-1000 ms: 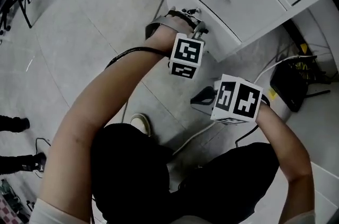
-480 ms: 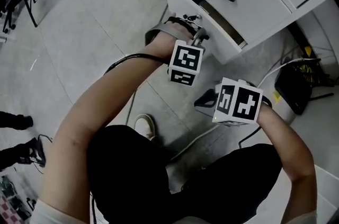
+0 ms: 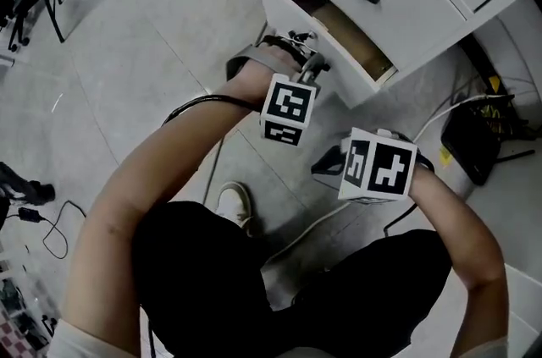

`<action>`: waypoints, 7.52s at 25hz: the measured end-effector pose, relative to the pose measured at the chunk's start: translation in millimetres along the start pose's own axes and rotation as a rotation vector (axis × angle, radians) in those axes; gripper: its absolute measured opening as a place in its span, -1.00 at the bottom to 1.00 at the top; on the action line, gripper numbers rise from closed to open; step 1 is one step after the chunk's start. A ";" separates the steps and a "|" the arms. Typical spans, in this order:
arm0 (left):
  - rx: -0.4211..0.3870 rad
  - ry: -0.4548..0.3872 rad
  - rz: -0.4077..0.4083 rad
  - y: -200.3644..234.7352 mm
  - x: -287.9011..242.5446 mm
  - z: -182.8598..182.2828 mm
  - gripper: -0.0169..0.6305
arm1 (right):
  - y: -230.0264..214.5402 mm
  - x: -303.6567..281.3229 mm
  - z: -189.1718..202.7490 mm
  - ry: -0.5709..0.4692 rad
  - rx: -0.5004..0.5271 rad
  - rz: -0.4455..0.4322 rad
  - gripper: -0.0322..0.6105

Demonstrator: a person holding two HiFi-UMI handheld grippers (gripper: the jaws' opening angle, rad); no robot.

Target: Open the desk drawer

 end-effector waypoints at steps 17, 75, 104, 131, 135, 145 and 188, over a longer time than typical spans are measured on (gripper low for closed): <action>-0.005 0.022 0.021 -17.0 17.7 12.8 -0.87 | 3.3 -5.1 -6.8 0.010 0.040 -0.017 -0.85; 0.229 0.052 0.217 -70.9 50.1 52.6 -0.93 | 13.9 -15.3 -31.1 0.028 0.127 -0.088 -0.85; 0.905 -0.022 0.612 -103.1 18.1 65.2 -0.93 | -3.5 -20.5 -32.0 -0.066 -0.037 -0.009 -0.85; 1.178 0.073 0.587 -110.5 -8.0 82.9 -0.93 | -33.3 -22.1 -45.8 -0.240 -0.149 0.151 -0.85; 1.176 0.052 0.594 -111.2 -10.6 83.3 -0.93 | -37.5 -29.0 -43.3 -0.232 -0.158 0.134 -0.85; 1.207 0.041 0.585 -104.9 -14.6 89.4 -0.93 | -47.4 -32.7 -42.4 -0.259 -0.218 0.140 -0.85; 1.649 0.211 0.528 -38.9 170.4 38.8 -0.93 | 20.0 100.1 -108.7 -0.371 -0.663 0.323 -0.85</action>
Point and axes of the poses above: the fingertips, and each gripper's own axes: x backward along the fingers, y to its left, z out of its underside, the point moved 7 cm from there along x, backward along the fingers, and after that the axes turned 3 degrees about y, right-handed, at the moved point
